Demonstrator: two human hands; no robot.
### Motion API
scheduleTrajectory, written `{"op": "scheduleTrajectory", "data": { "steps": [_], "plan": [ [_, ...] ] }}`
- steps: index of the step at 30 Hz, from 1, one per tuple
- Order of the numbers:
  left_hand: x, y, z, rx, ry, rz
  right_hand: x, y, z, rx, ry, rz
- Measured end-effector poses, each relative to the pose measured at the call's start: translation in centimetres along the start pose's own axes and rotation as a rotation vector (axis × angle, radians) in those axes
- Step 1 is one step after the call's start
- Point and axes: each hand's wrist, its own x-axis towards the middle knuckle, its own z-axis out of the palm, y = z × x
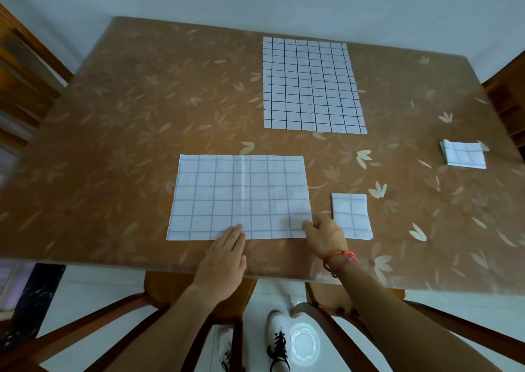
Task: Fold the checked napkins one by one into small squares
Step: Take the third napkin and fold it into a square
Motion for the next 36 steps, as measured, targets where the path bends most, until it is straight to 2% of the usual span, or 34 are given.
{"op": "scheduleTrajectory", "data": {
  "steps": [10,20,26,36],
  "plan": [
    [0.0,0.1,-0.1,-0.078,0.010,-0.020,3.1,-1.2,-0.3,0.194,-0.096,0.197],
    [0.1,0.3,-0.2,-0.097,0.028,-0.035,4.4,-1.7,-0.9,0.213,-0.085,0.151],
    [1.0,2.5,-0.4,-0.088,0.126,-0.084,1.4,-2.6,-1.5,0.448,-0.230,0.210],
    [3.0,5.9,-1.0,-0.105,0.048,-0.274,-2.2,-3.9,-0.9,0.570,-0.465,0.151]
  ]
}}
